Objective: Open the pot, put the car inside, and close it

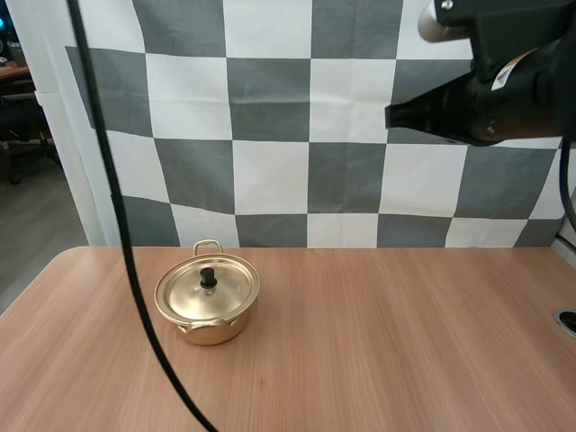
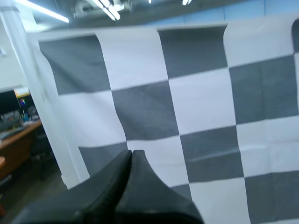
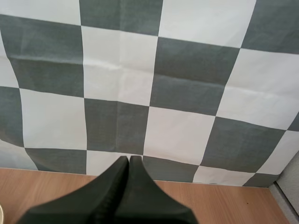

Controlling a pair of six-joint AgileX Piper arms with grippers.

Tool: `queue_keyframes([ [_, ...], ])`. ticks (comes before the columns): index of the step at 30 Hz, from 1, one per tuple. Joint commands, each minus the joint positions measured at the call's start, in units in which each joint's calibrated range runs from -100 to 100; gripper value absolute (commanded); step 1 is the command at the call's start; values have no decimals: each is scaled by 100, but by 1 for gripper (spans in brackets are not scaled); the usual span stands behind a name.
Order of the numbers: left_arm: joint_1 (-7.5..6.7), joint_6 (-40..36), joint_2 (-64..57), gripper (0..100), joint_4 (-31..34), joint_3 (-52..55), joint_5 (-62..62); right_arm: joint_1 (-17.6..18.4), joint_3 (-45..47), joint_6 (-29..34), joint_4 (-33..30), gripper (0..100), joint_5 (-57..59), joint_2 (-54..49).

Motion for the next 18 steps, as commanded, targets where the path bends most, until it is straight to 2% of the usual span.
queue_keyframes([
  [1, 4, -287, -335, 0, 6, 72, 7, -3, 937, -2, -48, 0, -1881, 84],
  [6, 4, -1084, -665, 0, 107, 501, -274, -3, 1732, -2, -97, 0, -2851, 503],
  [8, 4, -1338, -862, 0, 208, 900, -755, -3, 1952, 38, -97, 0, -3089, 677],
  [10, 4, -1371, -1344, 0, 230, 1981, -1702, -3, 2352, 269, -86, 0, -3541, 1104],
  [18, -84, -1379, -2402, 0, 244, 4826, -3283, -3, 2401, 294, -109, 0, -3573, 1342],
])
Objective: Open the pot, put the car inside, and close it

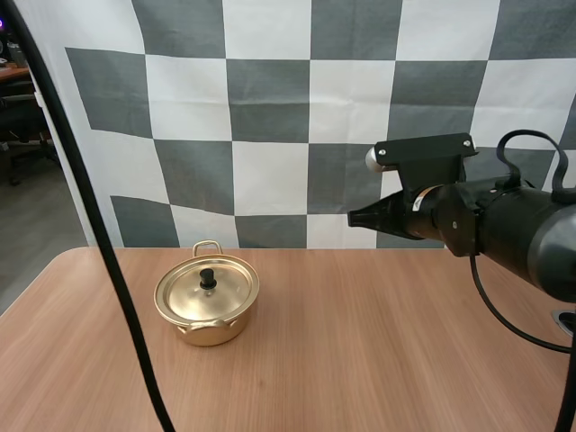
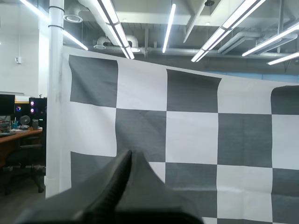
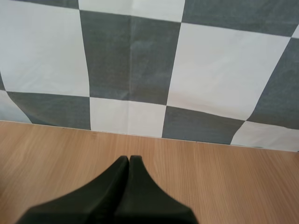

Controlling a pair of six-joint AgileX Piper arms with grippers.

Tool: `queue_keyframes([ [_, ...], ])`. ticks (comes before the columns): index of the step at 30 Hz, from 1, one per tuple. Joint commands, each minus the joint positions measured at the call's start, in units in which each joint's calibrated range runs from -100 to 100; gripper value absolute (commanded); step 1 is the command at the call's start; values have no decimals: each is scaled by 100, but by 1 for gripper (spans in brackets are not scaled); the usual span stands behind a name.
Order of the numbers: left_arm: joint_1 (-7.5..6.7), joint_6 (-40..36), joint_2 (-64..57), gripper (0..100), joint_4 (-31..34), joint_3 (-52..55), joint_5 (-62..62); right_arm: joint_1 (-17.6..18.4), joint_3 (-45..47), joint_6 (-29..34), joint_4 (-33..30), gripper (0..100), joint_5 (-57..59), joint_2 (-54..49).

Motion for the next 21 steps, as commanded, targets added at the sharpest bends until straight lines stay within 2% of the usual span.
queue_keyframes([
  [1, -25, 1, -487, 0, 3, 2738, -1217, -3, 7, -12, -15, 0, 92, -21],
  [8, -31, 1, -1597, 0, -135, 5322, -3324, -3, 7, 19, 177, 0, 739, -20],
  [12, -31, 1, -2203, 0, -135, 6336, -3382, -3, 37, 19, 549, 0, 1390, -20],
  [16, -31, 1, -2599, 0, -135, 6932, -3382, -3, 262, 19, 604, 0, 1368, -20],
  [20, -36, 1, -2717, 0, -135, 7543, -3449, -3, 692, 19, 602, 0, 874, -20],
  [21, -36, 1, -2717, 0, -135, 7568, -3550, -3, 1015, 19, 602, 0, 371, -173],
])
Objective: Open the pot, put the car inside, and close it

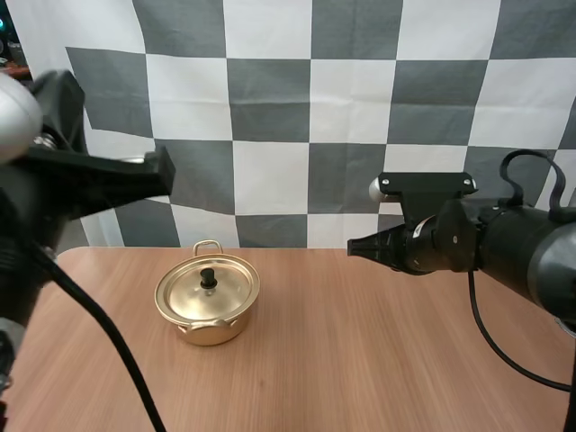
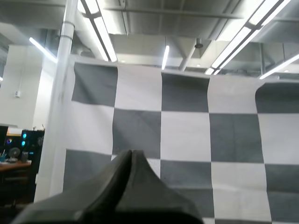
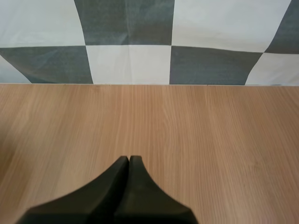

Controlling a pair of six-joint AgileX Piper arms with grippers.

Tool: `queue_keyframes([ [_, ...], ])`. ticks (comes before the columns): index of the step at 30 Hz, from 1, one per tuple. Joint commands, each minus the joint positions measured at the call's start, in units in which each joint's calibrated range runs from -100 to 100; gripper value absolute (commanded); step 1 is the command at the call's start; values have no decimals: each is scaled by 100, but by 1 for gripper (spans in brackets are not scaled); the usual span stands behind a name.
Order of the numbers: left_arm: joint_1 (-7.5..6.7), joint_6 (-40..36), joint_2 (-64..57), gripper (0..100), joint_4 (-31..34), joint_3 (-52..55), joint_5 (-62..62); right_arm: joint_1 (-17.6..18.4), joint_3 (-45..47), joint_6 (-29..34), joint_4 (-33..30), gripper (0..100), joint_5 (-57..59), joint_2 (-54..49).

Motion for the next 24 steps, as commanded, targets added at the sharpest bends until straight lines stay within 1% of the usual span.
queue_keyframes([
  [1, -8, 1, -496, 0, 31, 4587, 279, -3, 1105, 0, 67, 0, -1238, -291],
  [2, -8, 1, -496, 0, 31, 4587, 430, -3, 1297, 0, 67, 0, -1546, -492],
  [3, -8, 1, -496, 0, 0, 4587, 647, -3, 1530, 0, 67, 0, -2116, -738],
  [5, -8, 1, -496, 0, 0, 4587, 883, -3, 1860, -33, 35, 0, -2714, -1164],
  [8, -8, 1, -496, 0, 31, 4587, 1563, -3, 2419, -33, -71, 0, -3382, -1793],
  [10, -8, 1, -496, 0, 31, 4587, 1546, -3, 2677, -33, -86, 0, -3634, -2104],
  [15, -8, 1, -496, 0, 31, 4587, 1546, -3, 3259, -33, -86, 0, -3748, -2939],
  [20, -8, 1, -496, 0, 244, 4587, 1546, -3, 3748, -33, -86, 0, -3731, -3861],
  [24, -8, 1, -496, 0, 244, 4587, 1546, -3, 3936, -33, -86, 0, -3692, -4551],
])
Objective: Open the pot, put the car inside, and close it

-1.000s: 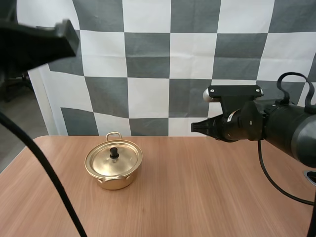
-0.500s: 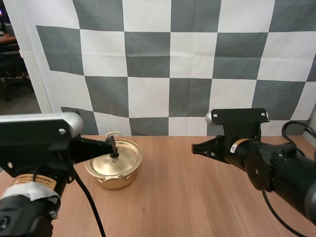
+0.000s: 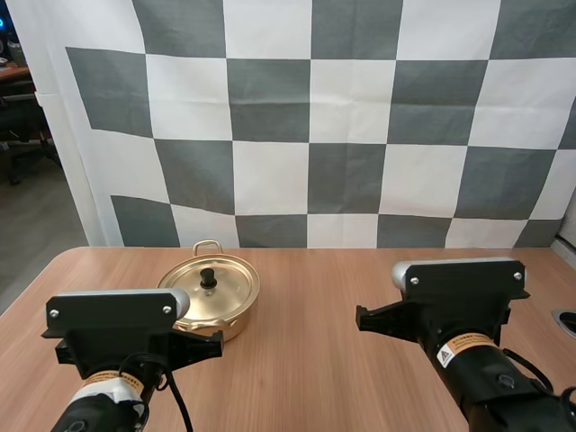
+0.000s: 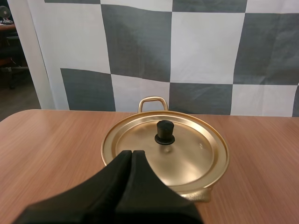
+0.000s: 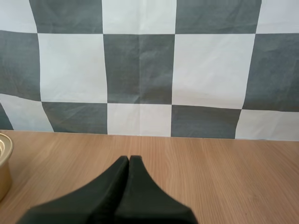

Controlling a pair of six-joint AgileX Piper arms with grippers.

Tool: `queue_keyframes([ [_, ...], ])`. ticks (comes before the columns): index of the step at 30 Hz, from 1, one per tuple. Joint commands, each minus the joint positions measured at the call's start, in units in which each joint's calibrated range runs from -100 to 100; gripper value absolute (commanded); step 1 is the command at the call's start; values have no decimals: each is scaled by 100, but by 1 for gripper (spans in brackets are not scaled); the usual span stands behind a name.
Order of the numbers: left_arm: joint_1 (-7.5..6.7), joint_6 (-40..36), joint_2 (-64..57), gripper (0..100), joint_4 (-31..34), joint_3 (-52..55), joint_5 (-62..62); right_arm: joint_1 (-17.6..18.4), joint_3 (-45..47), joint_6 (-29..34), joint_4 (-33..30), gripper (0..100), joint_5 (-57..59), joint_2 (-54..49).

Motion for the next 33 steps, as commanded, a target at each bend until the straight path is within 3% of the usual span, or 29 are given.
queue_keyframes([
  [1, 0, 1, 0, 0, -4, 0, -5, -3, 255, -5, 0, 0, 34, -1239],
  [15, 0, 1, 0, 0, -4, 0, -85, -3, 255, -5, 181, 0, 3174, -2614],
  [33, 0, 1, 0, 0, -4, 0, -85, -3, 255, -5, 181, 0, 3219, -2614],
])
